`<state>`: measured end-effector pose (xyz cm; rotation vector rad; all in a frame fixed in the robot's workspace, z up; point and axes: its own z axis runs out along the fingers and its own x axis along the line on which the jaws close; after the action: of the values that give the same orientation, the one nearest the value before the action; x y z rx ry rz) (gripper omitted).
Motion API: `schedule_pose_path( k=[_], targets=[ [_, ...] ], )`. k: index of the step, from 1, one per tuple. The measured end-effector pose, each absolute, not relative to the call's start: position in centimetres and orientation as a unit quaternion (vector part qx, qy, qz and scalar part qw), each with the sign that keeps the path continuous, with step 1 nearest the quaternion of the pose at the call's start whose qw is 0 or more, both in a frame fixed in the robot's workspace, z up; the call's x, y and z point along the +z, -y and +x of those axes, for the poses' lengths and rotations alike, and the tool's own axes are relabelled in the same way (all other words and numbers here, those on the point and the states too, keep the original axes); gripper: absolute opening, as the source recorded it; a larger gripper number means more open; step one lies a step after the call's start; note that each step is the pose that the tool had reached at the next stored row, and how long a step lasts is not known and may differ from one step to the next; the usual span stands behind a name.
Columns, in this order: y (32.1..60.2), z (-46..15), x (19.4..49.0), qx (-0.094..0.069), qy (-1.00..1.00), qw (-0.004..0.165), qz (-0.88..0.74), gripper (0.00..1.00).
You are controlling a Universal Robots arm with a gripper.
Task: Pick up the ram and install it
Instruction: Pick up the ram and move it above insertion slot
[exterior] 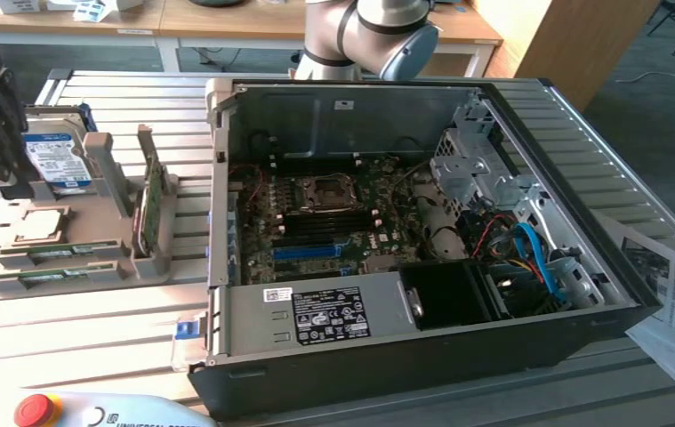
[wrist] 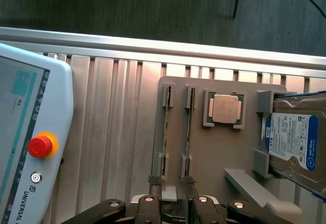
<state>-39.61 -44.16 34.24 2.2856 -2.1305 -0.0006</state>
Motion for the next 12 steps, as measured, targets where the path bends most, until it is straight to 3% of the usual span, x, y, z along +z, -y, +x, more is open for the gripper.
schedule_pose_path(
  k=[12],
  targets=[
    [44.2, -39.6, 32.6, 0.000, 0.682, 0.008, 0.731, 0.30]
  ],
)
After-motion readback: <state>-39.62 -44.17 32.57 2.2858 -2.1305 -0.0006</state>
